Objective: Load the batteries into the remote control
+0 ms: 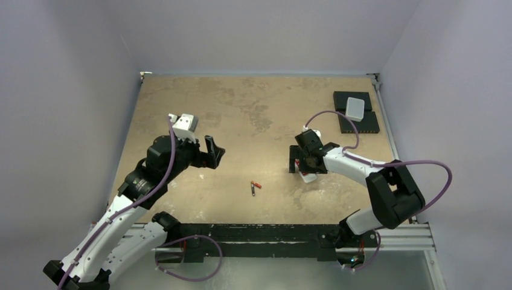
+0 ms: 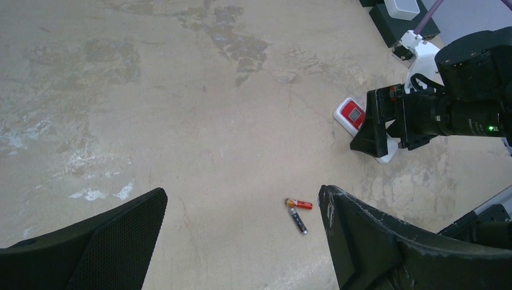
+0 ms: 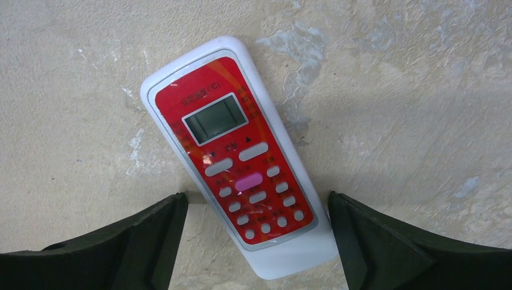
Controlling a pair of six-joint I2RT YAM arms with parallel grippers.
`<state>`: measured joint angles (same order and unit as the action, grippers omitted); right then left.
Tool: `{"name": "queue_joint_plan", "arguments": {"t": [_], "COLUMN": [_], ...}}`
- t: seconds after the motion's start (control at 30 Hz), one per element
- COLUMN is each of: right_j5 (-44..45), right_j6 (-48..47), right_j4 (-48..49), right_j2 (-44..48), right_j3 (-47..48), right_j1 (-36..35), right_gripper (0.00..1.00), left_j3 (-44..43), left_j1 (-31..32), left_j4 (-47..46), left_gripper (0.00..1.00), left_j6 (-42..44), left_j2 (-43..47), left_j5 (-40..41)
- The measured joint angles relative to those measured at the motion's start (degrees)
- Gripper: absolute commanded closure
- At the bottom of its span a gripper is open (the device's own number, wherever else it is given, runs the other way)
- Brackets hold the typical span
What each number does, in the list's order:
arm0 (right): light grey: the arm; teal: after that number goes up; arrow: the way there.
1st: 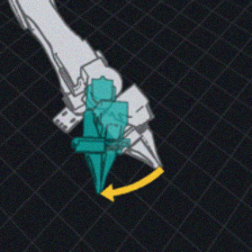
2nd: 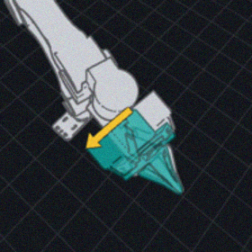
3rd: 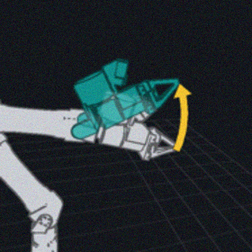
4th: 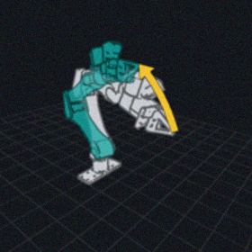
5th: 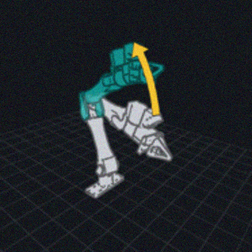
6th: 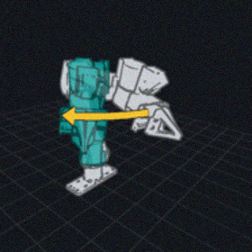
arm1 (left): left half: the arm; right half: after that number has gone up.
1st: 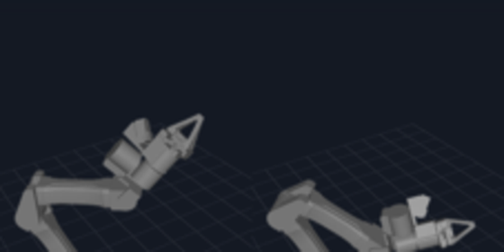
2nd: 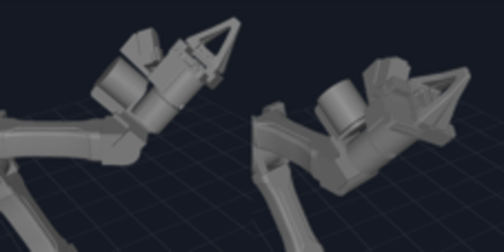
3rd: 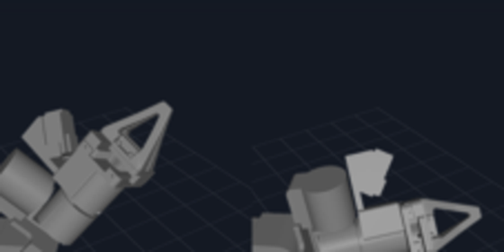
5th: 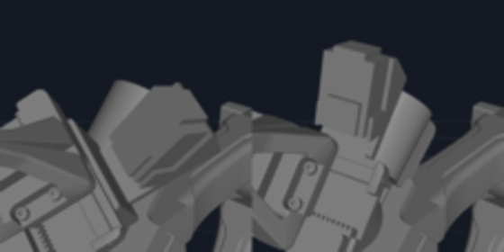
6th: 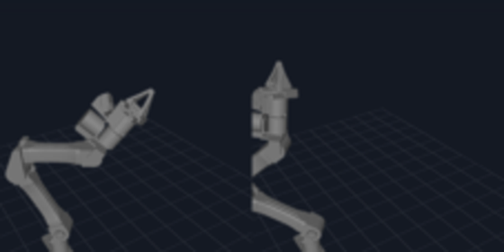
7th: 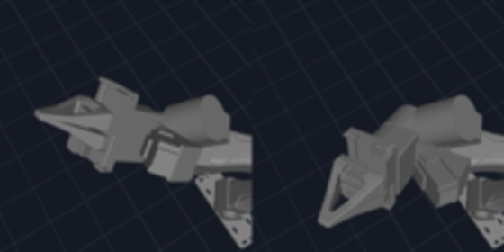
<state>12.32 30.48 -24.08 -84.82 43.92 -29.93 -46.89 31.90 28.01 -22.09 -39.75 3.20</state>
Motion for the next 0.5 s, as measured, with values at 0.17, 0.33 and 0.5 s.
{"name": "queue_joint_plan", "arguments": {"t": [0.17, 0.33, 0.5], "right_j5": [0.02, 0.22, 1.07], "right_j6": [0.0, 0.0, 0.15], "right_j4": [0.24, 0.35, 0.57], "right_j2": [0.28, 0.33, 0.07], "right_j3": [-0.33, -0.44, -0.44], "right_j1": [-0.11, -1.07, -2.73], "right_gripper": [0.08, 0.14, 0.19], "left_j3": [0.0, 0.02, 0.42], "left_j1": [0.0, 0.0, 0.0], "left_j4": [-0.02, -0.02, -0.02], "left_gripper": [0.01, 0.01, 0.01], "left_j6": [0.0, 0.0, 0.0], "left_j2": [0.09, 0.17, 0.33], "left_j5": [-0.02, -0.02, -0.02]}}
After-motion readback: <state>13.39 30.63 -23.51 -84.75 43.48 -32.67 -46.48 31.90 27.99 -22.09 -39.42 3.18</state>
